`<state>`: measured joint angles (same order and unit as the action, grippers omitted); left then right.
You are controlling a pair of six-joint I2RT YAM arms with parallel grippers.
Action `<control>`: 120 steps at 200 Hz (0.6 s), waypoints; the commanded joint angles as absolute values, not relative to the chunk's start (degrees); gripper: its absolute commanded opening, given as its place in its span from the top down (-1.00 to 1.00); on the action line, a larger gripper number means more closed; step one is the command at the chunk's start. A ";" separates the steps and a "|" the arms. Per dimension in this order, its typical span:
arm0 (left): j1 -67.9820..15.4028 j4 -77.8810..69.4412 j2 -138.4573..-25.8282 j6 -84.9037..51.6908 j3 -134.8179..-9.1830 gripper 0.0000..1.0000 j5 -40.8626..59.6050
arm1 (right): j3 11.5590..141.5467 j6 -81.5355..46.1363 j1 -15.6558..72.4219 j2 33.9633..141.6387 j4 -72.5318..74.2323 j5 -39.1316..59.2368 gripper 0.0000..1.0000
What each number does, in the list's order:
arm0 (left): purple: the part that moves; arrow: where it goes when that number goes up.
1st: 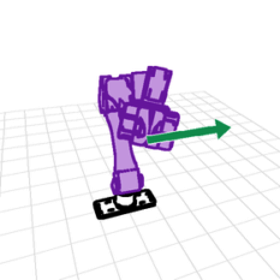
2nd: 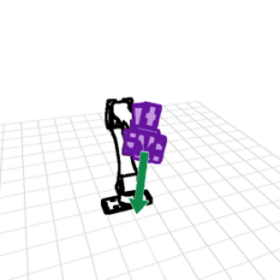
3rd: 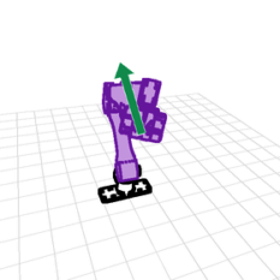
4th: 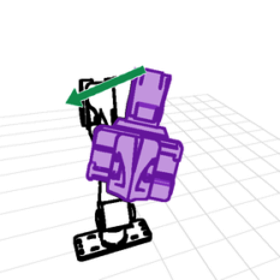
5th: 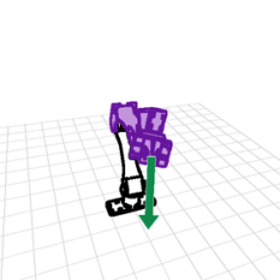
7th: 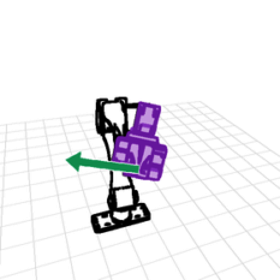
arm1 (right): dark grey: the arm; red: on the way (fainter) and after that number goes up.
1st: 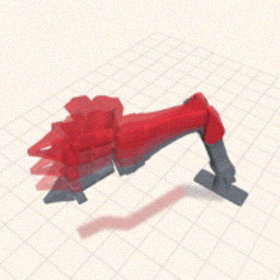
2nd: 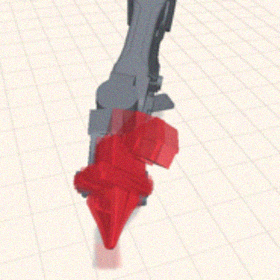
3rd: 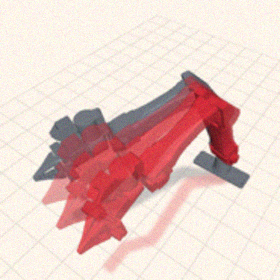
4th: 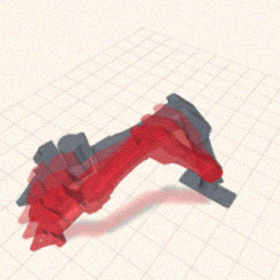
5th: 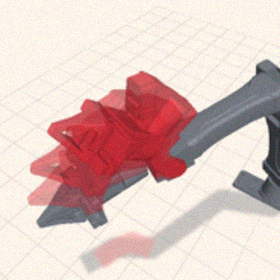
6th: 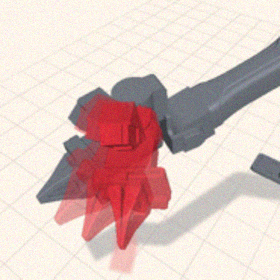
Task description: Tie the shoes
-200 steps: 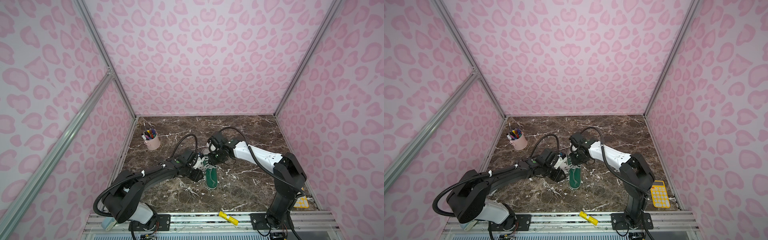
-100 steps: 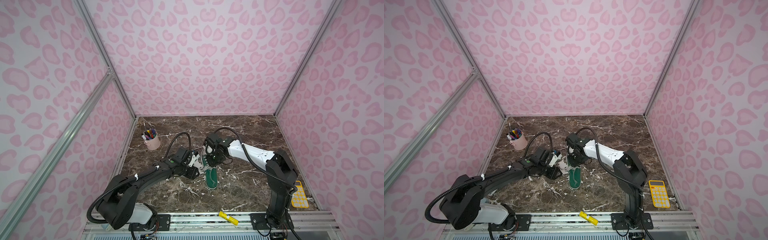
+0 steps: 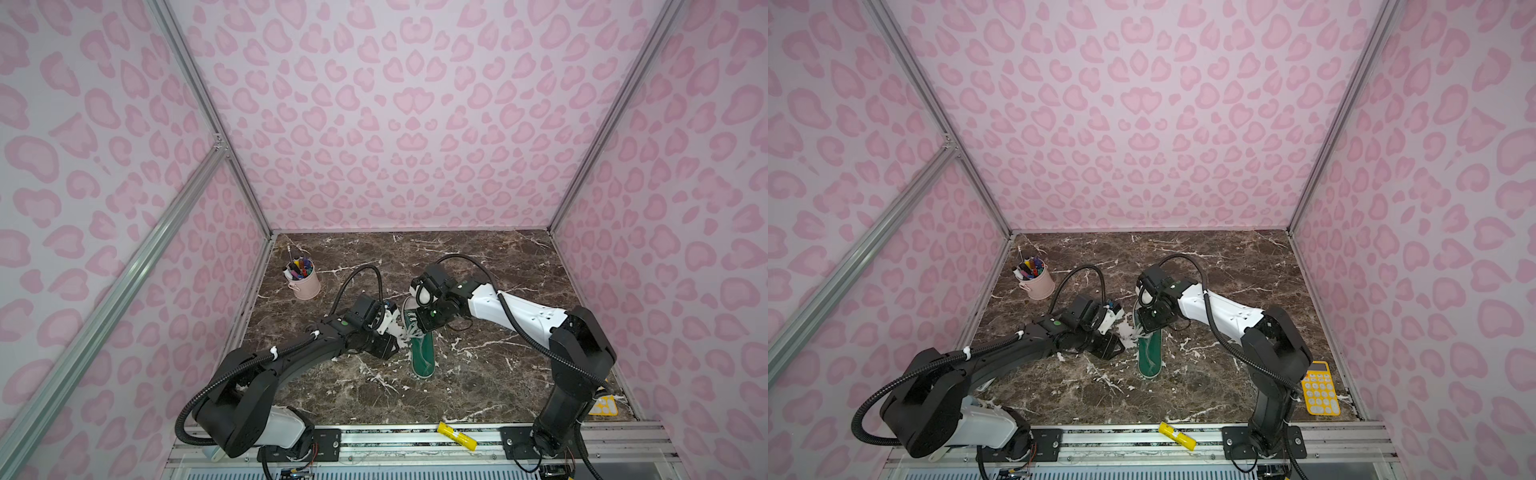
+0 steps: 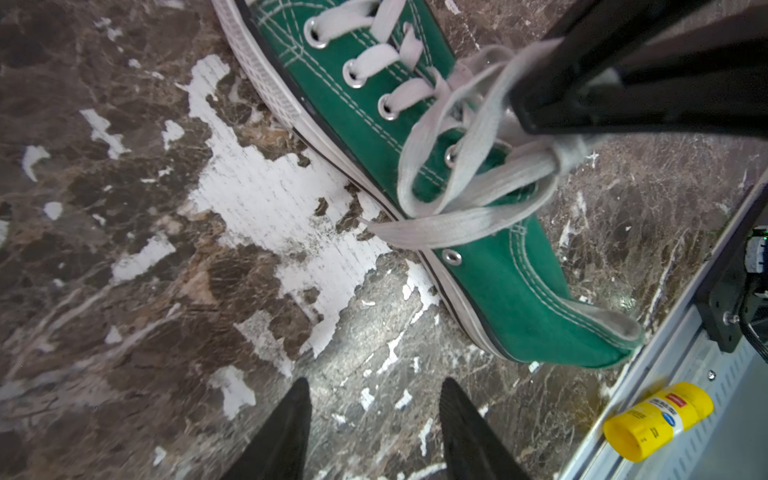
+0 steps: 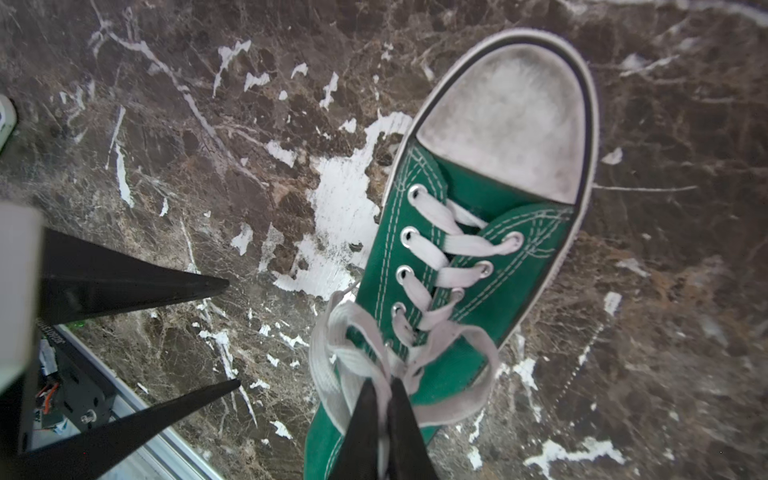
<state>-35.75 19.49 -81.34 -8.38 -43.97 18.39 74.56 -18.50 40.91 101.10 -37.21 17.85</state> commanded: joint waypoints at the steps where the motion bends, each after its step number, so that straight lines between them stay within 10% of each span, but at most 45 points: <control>1: -35.62 18.53 -81.67 -7.83 -44.73 -0.07 19.74 | 72.45 -20.83 39.96 100.13 -33.07 20.74 0.78; 120: -35.20 13.64 -83.31 -12.47 -45.84 -0.17 22.97 | 59.57 -29.59 34.55 94.65 -13.54 33.10 0.66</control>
